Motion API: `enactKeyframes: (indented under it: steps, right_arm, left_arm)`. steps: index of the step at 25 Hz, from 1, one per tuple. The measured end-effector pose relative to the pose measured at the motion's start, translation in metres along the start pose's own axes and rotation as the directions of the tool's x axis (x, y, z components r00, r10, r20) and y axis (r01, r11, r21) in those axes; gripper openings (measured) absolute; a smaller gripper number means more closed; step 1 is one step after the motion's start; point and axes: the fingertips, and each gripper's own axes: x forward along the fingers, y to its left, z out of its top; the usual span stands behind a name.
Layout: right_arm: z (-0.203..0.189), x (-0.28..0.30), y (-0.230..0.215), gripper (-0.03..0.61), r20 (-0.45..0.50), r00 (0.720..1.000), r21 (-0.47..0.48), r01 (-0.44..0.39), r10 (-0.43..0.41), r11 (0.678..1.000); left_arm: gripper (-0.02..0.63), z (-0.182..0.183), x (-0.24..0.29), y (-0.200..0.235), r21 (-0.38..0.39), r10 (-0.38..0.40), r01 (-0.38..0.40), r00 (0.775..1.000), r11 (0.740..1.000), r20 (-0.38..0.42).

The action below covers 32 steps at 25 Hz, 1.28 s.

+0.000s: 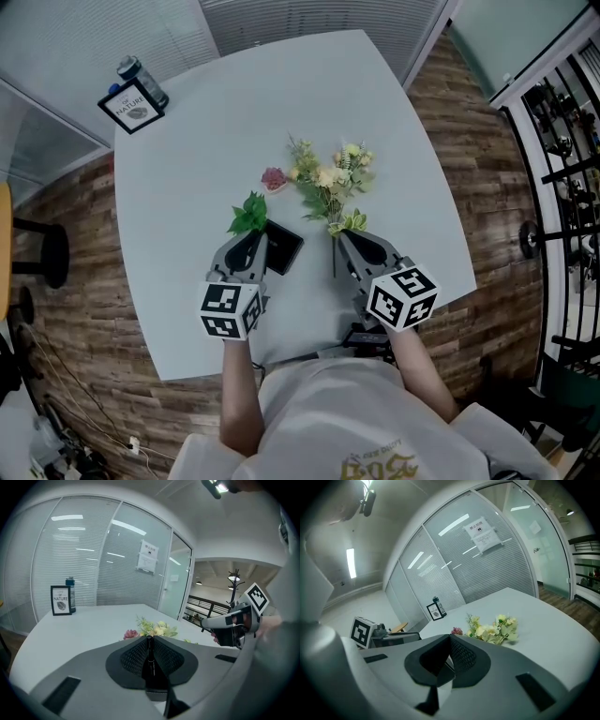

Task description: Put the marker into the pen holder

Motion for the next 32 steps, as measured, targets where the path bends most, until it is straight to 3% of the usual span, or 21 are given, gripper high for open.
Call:
enactKeyframes:
  steps: [32]
  right_arm:
    - [-0.019,0.026,-0.022,0.017,-0.045,0.999,0.064,-0.007,0.010,0.998]
  left_arm:
    - [0.051,-0.032,0.033,0.001,0.103,0.082,-0.067,0.985,0.992,-0.152]
